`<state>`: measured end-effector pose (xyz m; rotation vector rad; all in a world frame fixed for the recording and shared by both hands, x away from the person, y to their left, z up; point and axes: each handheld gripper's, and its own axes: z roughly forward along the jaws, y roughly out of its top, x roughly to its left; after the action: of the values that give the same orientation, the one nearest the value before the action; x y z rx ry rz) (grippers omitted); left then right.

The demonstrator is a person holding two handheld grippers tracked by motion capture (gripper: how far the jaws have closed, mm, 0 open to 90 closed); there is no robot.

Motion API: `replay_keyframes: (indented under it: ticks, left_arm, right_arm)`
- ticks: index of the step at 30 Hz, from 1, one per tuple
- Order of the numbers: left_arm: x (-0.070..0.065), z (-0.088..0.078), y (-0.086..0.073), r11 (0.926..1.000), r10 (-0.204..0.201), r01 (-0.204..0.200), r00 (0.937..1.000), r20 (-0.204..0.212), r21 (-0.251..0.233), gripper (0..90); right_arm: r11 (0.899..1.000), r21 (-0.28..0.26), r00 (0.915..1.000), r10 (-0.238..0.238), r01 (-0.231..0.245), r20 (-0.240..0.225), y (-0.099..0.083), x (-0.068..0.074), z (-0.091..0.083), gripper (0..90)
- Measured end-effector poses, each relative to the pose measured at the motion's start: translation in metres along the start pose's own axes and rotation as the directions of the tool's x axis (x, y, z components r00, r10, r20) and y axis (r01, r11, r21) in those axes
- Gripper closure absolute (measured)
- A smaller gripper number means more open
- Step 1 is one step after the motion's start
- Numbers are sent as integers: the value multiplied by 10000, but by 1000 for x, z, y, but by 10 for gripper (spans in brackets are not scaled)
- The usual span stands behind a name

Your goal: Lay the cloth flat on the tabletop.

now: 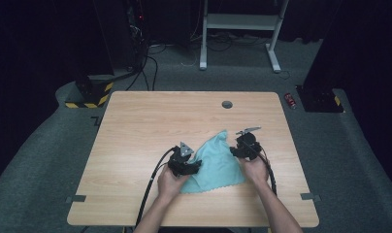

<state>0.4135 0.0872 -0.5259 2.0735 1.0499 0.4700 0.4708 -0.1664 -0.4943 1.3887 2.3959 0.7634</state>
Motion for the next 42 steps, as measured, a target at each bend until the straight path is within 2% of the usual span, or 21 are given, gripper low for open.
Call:
replay_keyframes:
  ticks: [2,3,5,6,7,10,12,14,17,19,21,22,23,24,25,27,29,31,35,39,42]
  left_arm:
    - [0,0,0,10000,5,-5,10000,1,6,369]
    - [0,0,0,10000,3,-3,10000,2,5,369]
    - [0,0,0,10000,3,-3,10000,3,6,369]
    - [0,0,0,10000,-2,2,10000,2,4,369]
    - [0,0,0,10000,0,0,10000,0,6,369]
    - [0,0,0,10000,-3,3,10000,3,4,369]
    - [0,0,0,10000,-2,2,10000,2,4,369]
    - [0,0,0,10000,-2,2,10000,2,3,368]
    - [0,0,0,10000,0,0,10000,-1,8,368]
    - [0,0,0,10000,-7,7,10000,-6,6,368]
    - [0,0,0,10000,-7,7,10000,-5,5,368]
    - [0,0,0,10000,-7,7,10000,-4,5,368]
    - [0,0,0,10000,-4,4,10000,-3,7,368]
    - [0,0,0,10000,-9,9,10000,-2,7,368]
    - [0,0,0,10000,2,-2,10000,-3,13,368]
    - [0,0,0,10000,-2,2,10000,-4,11,368]
    - [0,0,0,10000,0,0,10000,-5,9,367]
    - [0,0,0,10000,2,-2,10000,-2,12,367]
    - [0,0,0,10000,-6,6,10000,-3,7,367]
    - [0,0,0,10000,-17,17,10000,-7,-2,367]
    - [0,0,0,10000,-6,6,10000,-14,8,366]
  right_arm:
    - [9988,324,9993,-359,357,54,-1,7,6,652]
    - [9979,259,9982,-591,588,102,-1,10,6,713]
    - [9972,338,9978,-668,668,1,-1,13,6,826]
    - [9954,334,9958,-908,903,143,-1,16,5,890]
    - [9923,318,9922,-1207,1197,309,-1,18,5,897]
    - [9910,4,9910,-1337,1337,87,2,23,-2,900]
    - [9893,-394,9900,-1407,1403,-88,5,26,-9,900]
    - [9839,-765,9858,-1645,1616,-330,9,34,-18,900]
    - [9718,-980,9748,-2193,2146,-405,15,48,-26,900]
    - [9669,-1077,9688,-2390,2313,-654,18,56,-27,900]
    - [9613,-943,9591,-2673,2587,-930,18,67,-24,900]
    - [9554,-900,9500,-2904,2812,-1145,17,71,-21,900]
    - [9528,-756,9451,-3016,2940,-1261,16,74,-19,899]
    - [9413,-491,9316,-3376,3340,-1350,13,80,-15,899]
    - [9327,-331,9229,-3601,3591,-1359,11,84,-11,899]
    - [9251,-151,9138,-3771,3793,-1509,5,87,-6,897]
    - [9344,-68,9197,-3518,3561,-1742,1,82,-4,882]
    - [9414,-150,9256,-3343,3371,-1777,-3,76,-5,788]
    - [9613,-621,9522,-2745,2684,-1341,-4,63,-16,715]
    - [9653,-934,9631,-2522,2437,-937,0,62,-21,659]
    - [9713,-755,9708,-2305,2254,-662,6,64,-14,653]
